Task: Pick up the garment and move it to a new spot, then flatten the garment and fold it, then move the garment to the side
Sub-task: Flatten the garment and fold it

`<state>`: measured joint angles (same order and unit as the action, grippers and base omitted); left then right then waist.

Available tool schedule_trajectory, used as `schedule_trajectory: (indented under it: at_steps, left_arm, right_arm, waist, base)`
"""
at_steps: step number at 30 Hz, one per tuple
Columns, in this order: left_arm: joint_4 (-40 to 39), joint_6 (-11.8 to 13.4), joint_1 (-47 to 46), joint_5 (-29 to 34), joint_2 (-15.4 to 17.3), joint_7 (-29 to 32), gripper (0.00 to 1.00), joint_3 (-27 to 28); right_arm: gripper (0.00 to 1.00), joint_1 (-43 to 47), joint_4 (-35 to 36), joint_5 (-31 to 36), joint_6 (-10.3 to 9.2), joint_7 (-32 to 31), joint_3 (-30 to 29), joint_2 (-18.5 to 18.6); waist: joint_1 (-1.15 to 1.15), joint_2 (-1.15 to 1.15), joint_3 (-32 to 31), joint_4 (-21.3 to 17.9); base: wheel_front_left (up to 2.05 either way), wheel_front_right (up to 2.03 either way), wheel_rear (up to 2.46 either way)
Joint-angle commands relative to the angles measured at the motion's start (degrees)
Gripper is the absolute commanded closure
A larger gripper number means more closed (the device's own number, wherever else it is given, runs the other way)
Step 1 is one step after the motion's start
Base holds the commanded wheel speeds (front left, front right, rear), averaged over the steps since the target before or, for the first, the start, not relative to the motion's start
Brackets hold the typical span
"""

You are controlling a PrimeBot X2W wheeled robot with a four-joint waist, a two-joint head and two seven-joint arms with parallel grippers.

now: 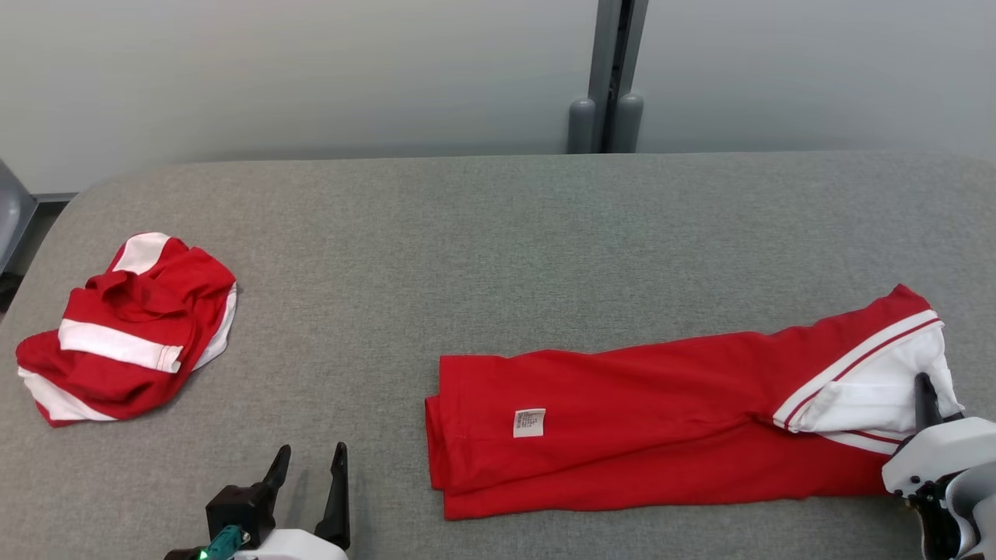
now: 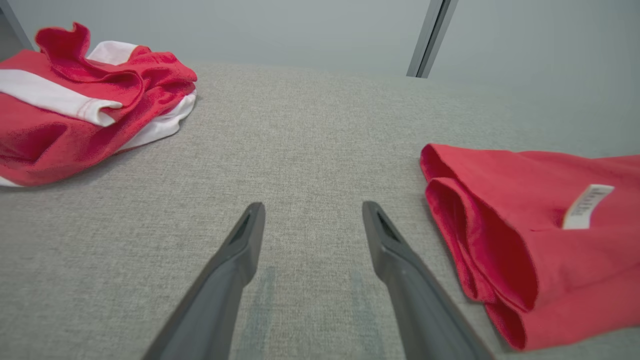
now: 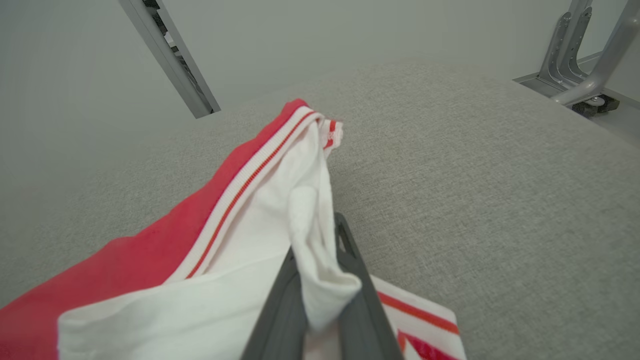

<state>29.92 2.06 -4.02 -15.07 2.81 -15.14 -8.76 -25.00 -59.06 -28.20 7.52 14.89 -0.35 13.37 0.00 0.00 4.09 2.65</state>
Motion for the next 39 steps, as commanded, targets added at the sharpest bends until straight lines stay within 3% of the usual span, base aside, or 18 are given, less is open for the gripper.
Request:
schedule_trajectory:
  at_steps: [1, 6, 14, 25, 34, 35, 36, 37, 39]
  left_arm:
    - [0.24, -0.14, -0.48, -0.23, 0.19, 0.01, 0.0, -0.22]
    - [0.69, 0.15, 0.29, -1.02, 0.21, 0.0, 0.0, -0.8]
    - [0.42, -0.04, -0.11, -1.97, 0.23, 0.01, 0.0, -2.87]
    - [1.78, -0.35, -0.3, -2.08, 0.2, 0.01, 0.0, -5.71]
    - [2.52, -0.4, -0.83, -2.63, 0.2, 0.01, 0.0, -7.46]
    - [2.54, -0.31, -0.86, -2.66, 0.2, 0.01, 0.0, -7.53]
    - [2.51, -0.18, -0.92, -2.63, 0.2, 0.01, 0.0, -7.58]
    - [2.47, -0.12, -0.96, -2.75, 0.19, 0.01, 0.0, -7.62]
    - [2.38, 0.02, -0.97, -2.88, 0.19, 0.01, 0.0, -7.54]
  right_arm:
    - [1.0, 1.41, 1.53, 0.92, -0.04, 0.37, -0.83, -0.36]
    - [1.0, 4.34, 10.56, 4.43, -0.03, 0.4, -0.17, -3.46]
    - [1.0, 9.45, 19.48, 0.44, -0.03, 0.25, 12.03, -8.34]
    - [1.0, 7.37, 22.07, -7.14, -0.03, -3.64, 30.17, -10.15]
    - [1.0, 1.61, 17.38, -11.82, -0.03, -2.85, 37.71, -10.29]
    - [0.95, 0.87, 16.59, -12.23, -0.03, -2.38, 38.01, -10.24]
    - [0.54, 0.19, 16.03, -12.37, -0.03, -1.8, 38.15, -10.21]
    - [0.0, -0.44, 15.36, -12.48, -0.03, -1.28, 38.24, -10.22]
    - [0.0, -0.88, 14.83, -12.67, -0.03, -0.83, 38.25, -10.24]
  waist:
    - [0.0, 0.0, -0.71, -1.07]
    - [0.0, 0.0, -2.05, -3.07]
    - [0.0, 0.0, -3.05, -2.49]
    - [0.0, 0.0, -3.29, 6.72]
    - [0.0, 0.0, -2.88, 13.55]
    - [0.0, 0.0, -2.8, 13.84]
    - [0.0, 0.0, -2.73, 13.99]
    - [0.0, 0.0, -2.68, 14.06]
    - [0.0, 0.0, -2.59, 13.99]
  base:
    - [0.0, 0.0, 0.0]
    - [0.0, 0.0, 0.0]
    - [0.0, 0.0, 0.0]
    - [0.0, 0.0, 0.0]
    - [0.0, 0.0, 0.0]
    - [0.0, 0.0, 0.0]
    - [0.0, 0.0, 0.0]
    - [0.0, 0.0, 0.0]
    - [0.0, 0.0, 0.0]
